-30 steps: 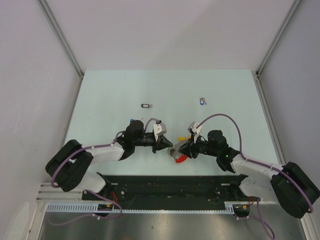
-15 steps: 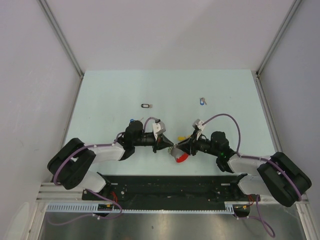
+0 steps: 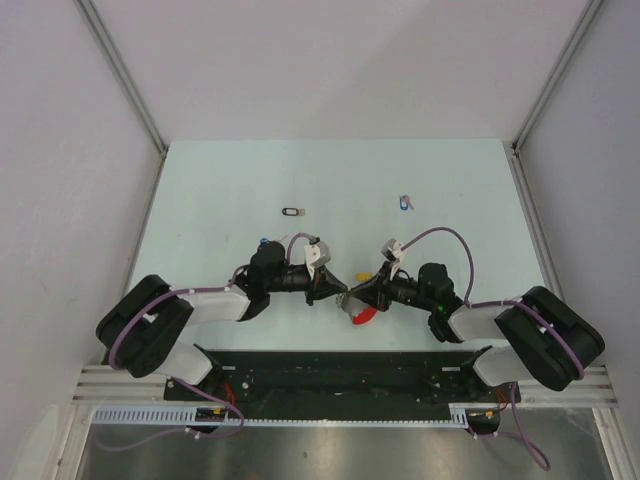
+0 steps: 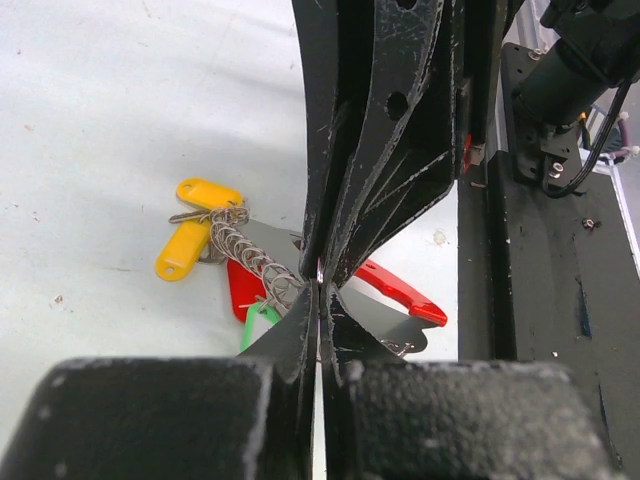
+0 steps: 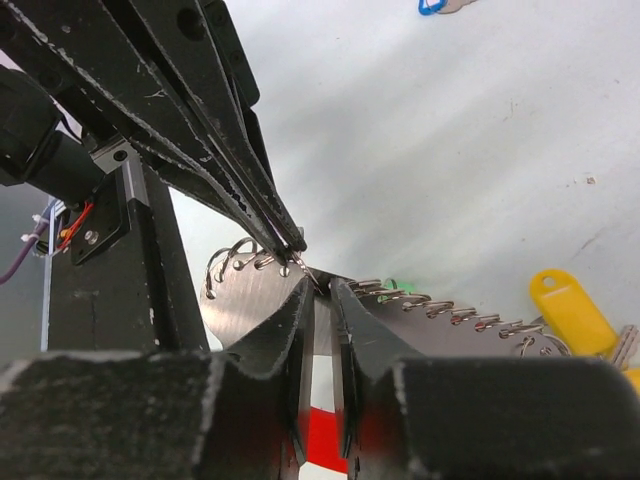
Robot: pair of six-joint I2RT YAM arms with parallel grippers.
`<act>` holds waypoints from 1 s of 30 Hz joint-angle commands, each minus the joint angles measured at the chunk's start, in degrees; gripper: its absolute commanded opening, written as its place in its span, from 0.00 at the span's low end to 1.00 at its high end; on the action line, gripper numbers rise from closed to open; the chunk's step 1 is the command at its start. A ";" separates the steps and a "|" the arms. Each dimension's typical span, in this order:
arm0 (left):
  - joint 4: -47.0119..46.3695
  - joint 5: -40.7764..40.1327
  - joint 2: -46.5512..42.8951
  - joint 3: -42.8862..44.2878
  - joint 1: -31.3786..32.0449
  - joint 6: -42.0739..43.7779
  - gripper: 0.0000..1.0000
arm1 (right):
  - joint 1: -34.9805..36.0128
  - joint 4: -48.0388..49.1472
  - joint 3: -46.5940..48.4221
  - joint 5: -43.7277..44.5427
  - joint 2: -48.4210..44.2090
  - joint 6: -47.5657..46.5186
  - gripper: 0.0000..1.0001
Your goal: Put the keys on the keyring
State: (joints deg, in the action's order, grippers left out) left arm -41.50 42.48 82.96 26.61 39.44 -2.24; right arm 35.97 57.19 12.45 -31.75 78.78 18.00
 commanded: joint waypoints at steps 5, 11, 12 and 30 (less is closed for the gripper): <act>-4.82 1.91 -0.08 -0.94 -0.24 -2.06 0.00 | 0.16 5.74 0.56 -1.21 0.93 -0.60 0.16; -5.78 1.82 0.01 -1.56 -0.24 -3.21 0.00 | 0.16 5.92 1.44 -1.91 1.11 -0.68 0.06; -6.14 1.73 -0.16 -1.65 -0.24 -3.47 0.00 | 0.16 5.83 1.53 -2.00 1.02 -0.68 0.03; 1.17 -9.07 -14.58 -8.67 -0.24 1.54 0.53 | 8.77 -48.89 18.30 12.14 -11.99 -24.23 0.00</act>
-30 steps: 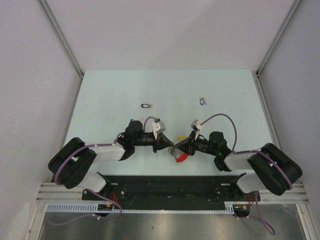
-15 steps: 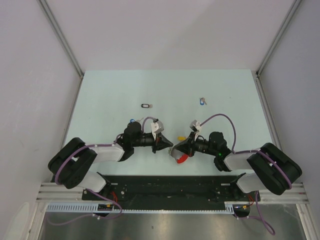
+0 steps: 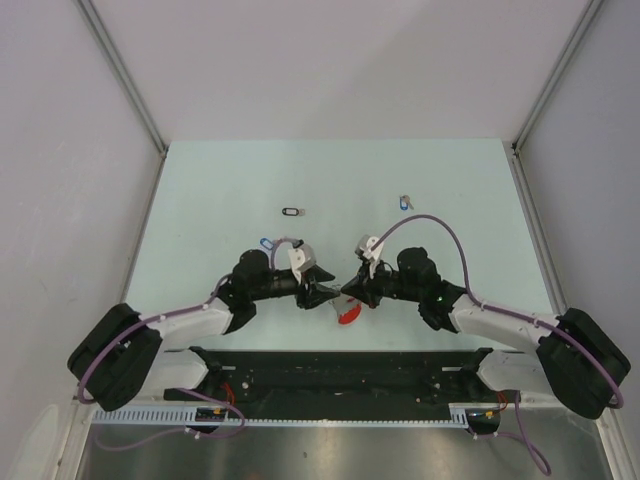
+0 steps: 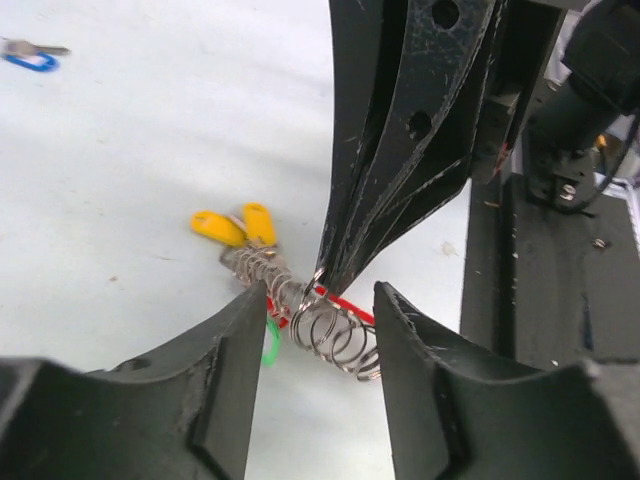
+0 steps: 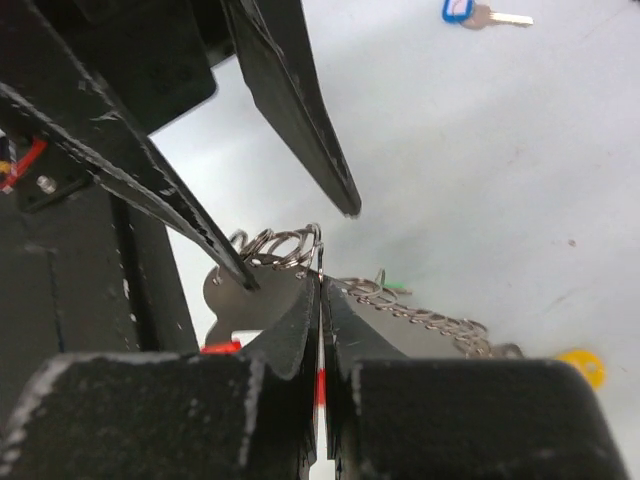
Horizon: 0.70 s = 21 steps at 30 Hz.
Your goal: Put the keys on the keyring
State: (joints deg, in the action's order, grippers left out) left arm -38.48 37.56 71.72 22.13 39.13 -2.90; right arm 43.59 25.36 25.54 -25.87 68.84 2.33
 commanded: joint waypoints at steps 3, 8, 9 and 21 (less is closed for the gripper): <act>-9.05 -6.62 -3.87 -9.29 0.06 1.84 0.57 | 3.07 -22.61 8.38 10.90 -0.38 -11.02 0.00; -15.83 -11.62 -4.13 -14.74 0.06 0.96 0.63 | 6.33 -33.61 17.34 17.60 6.81 -14.01 0.00; -17.32 -12.24 -4.31 -15.36 0.06 1.22 0.63 | 6.68 -36.67 18.66 17.87 7.62 -14.71 0.00; -22.61 -16.46 -6.86 -21.60 0.06 -1.41 0.65 | 8.35 -49.27 28.86 18.40 18.25 -21.66 0.00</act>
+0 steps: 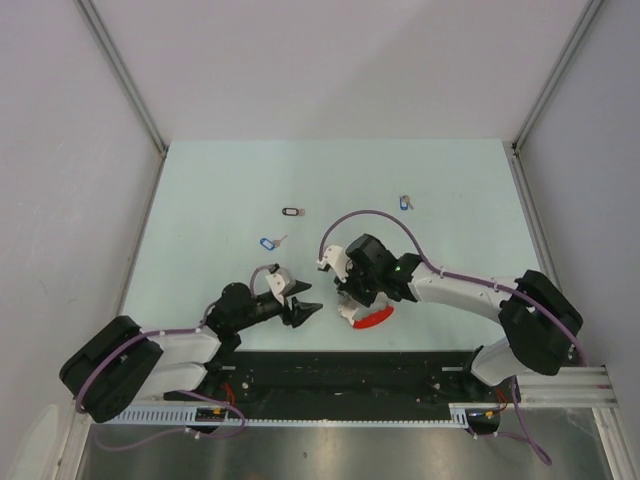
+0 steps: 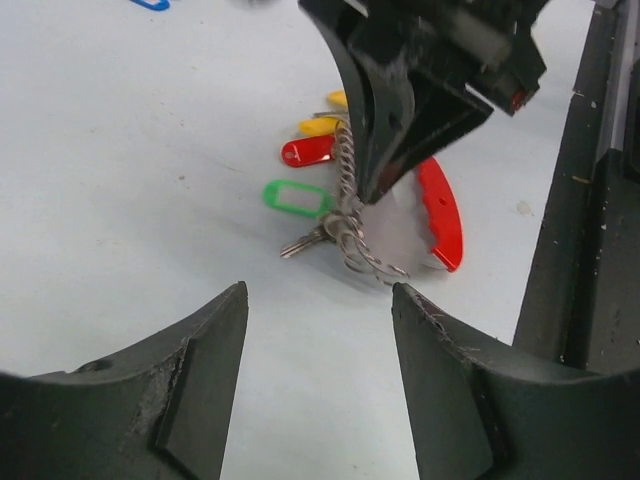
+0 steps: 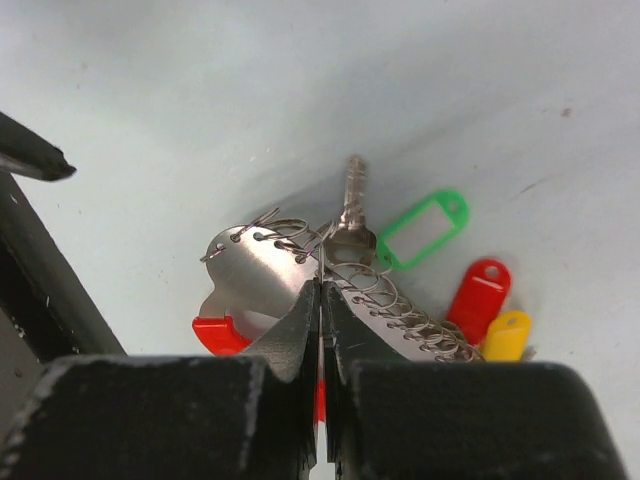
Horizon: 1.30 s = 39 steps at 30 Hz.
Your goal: Put the keys on the keyring
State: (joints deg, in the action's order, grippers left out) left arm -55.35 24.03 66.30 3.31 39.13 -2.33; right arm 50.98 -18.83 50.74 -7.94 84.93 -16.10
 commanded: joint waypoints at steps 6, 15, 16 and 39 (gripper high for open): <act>-1.51 -2.76 -4.51 -2.87 0.06 -2.68 0.68 | 0.96 -8.15 6.65 0.47 8.23 -5.70 0.00; -0.28 -1.71 -3.90 -2.34 0.15 -2.42 0.70 | 0.87 -9.65 8.85 -0.23 10.35 -5.62 0.15; -0.37 -1.53 -3.73 -2.17 0.15 -2.33 0.72 | 0.79 -9.73 8.85 -0.32 10.09 -5.44 0.21; -0.37 5.24 12.70 10.75 0.50 -0.83 0.74 | -11.43 20.82 -18.38 -10.08 -20.68 35.15 0.35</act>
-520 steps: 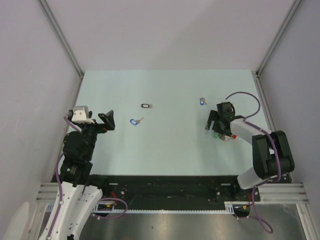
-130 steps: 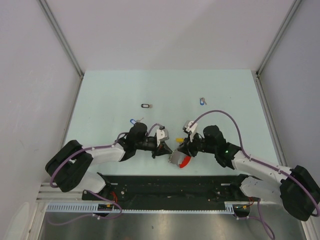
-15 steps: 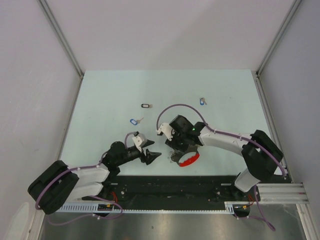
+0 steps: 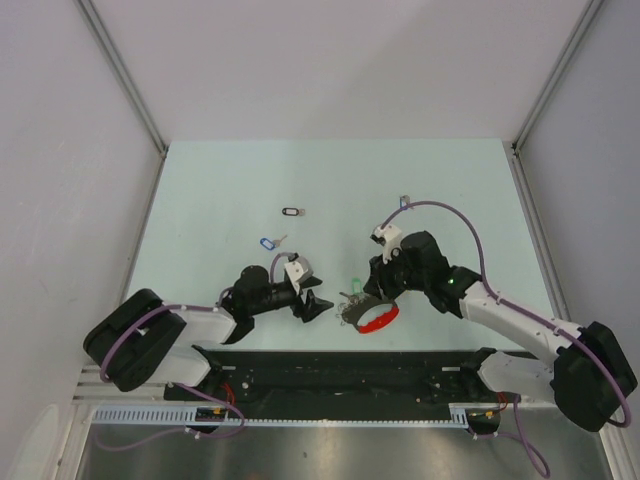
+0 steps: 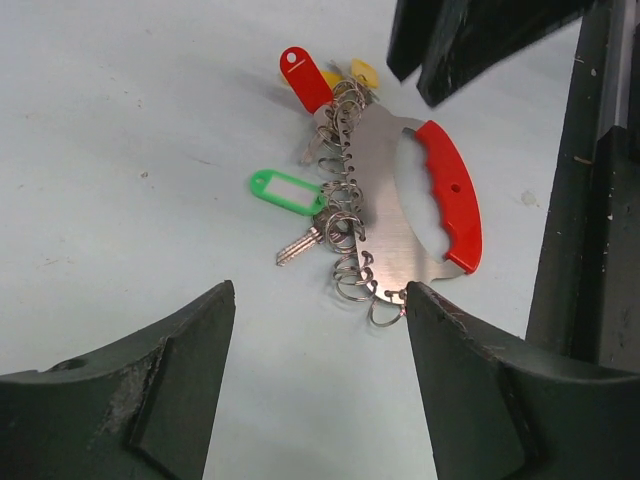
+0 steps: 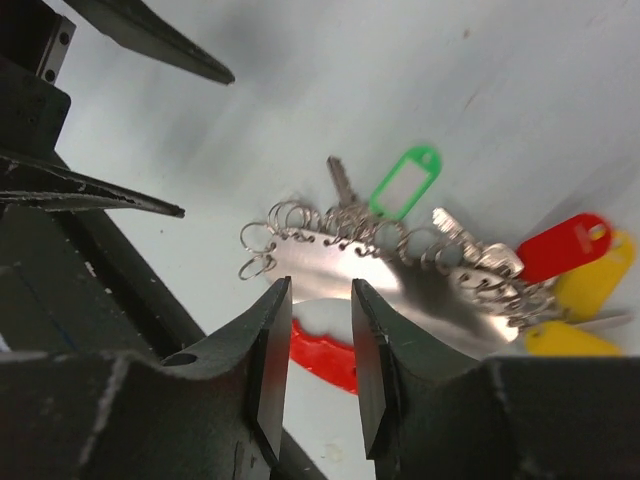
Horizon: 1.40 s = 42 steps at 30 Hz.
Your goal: Put the keys on the keyring
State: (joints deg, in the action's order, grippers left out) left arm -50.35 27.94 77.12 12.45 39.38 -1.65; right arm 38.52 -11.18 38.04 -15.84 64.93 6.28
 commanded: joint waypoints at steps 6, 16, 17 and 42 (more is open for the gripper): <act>-5.73 -0.08 0.75 1.09 0.26 -2.66 0.75 | 2.87 24.18 -11.67 2.64 2.65 23.33 0.34; -2.74 -1.93 -2.68 -0.14 0.26 -1.51 0.75 | 2.96 27.96 -11.85 5.29 10.21 28.08 0.31; -2.65 -2.10 -3.03 -0.23 0.26 -1.51 0.75 | 2.87 28.75 -11.76 4.94 11.53 28.26 0.31; -0.19 -2.98 -4.88 -0.93 0.26 -0.02 0.77 | 2.79 29.37 -9.48 3.71 19.01 30.28 0.23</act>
State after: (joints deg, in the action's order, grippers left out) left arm -49.54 25.17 73.19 11.90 39.38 -2.55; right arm 41.12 16.58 26.81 -12.32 82.72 36.45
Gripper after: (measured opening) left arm 0.767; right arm 0.235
